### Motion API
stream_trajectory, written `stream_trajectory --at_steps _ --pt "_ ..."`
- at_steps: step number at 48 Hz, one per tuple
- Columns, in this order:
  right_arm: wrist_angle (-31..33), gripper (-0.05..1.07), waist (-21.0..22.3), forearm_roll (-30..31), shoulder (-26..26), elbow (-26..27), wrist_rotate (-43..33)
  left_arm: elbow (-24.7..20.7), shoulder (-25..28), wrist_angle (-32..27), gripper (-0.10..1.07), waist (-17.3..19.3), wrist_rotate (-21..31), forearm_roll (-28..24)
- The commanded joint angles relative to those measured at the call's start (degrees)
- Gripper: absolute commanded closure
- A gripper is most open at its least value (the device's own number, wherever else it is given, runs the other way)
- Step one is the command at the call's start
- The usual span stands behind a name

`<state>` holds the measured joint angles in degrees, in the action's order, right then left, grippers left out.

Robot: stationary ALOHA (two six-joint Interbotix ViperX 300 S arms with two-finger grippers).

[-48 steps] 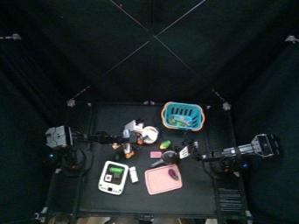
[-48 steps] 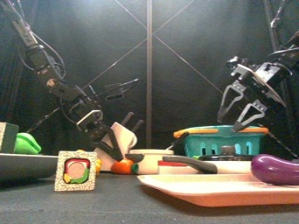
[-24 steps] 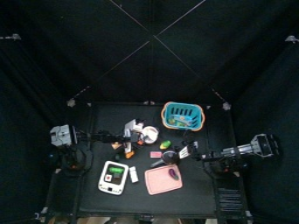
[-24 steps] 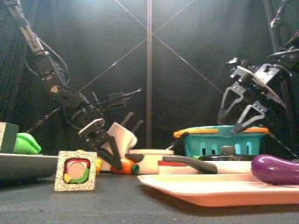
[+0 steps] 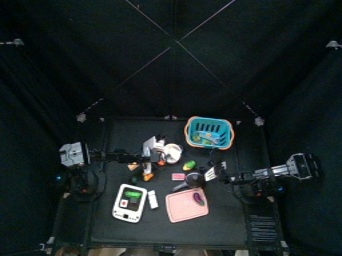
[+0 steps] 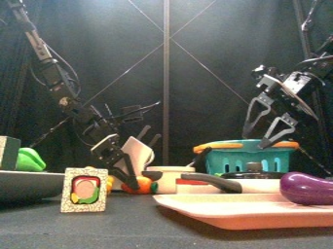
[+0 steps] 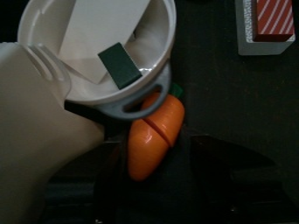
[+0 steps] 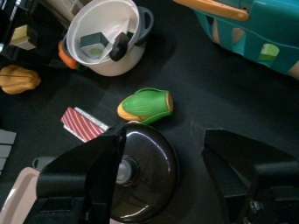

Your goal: Grab carrot

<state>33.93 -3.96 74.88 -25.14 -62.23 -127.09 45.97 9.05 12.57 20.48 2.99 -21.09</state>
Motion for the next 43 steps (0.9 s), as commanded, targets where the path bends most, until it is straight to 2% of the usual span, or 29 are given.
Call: stream_trajectory --at_steps 1,8,21,43 --pt "0.1 0.10 0.3 0.3 -0.4 0.4 -0.1 -0.5 -0.4 -0.4 0.21 0.1 0.1 0.4" --pt "0.1 0.10 0.3 0.2 -0.4 0.4 -0.1 0.0 -1.2 -2.5 0.26 -0.3 0.1 1.8" --pt "0.1 0.10 0.3 -0.4 -0.4 0.3 -0.1 2.0 -4.8 -4.5 0.26 -4.3 0.1 3.5" --pt "0.1 0.10 0.3 -0.4 -0.3 0.0 -0.1 3.1 -7.2 -4.3 0.26 -5.5 0.2 4.9"
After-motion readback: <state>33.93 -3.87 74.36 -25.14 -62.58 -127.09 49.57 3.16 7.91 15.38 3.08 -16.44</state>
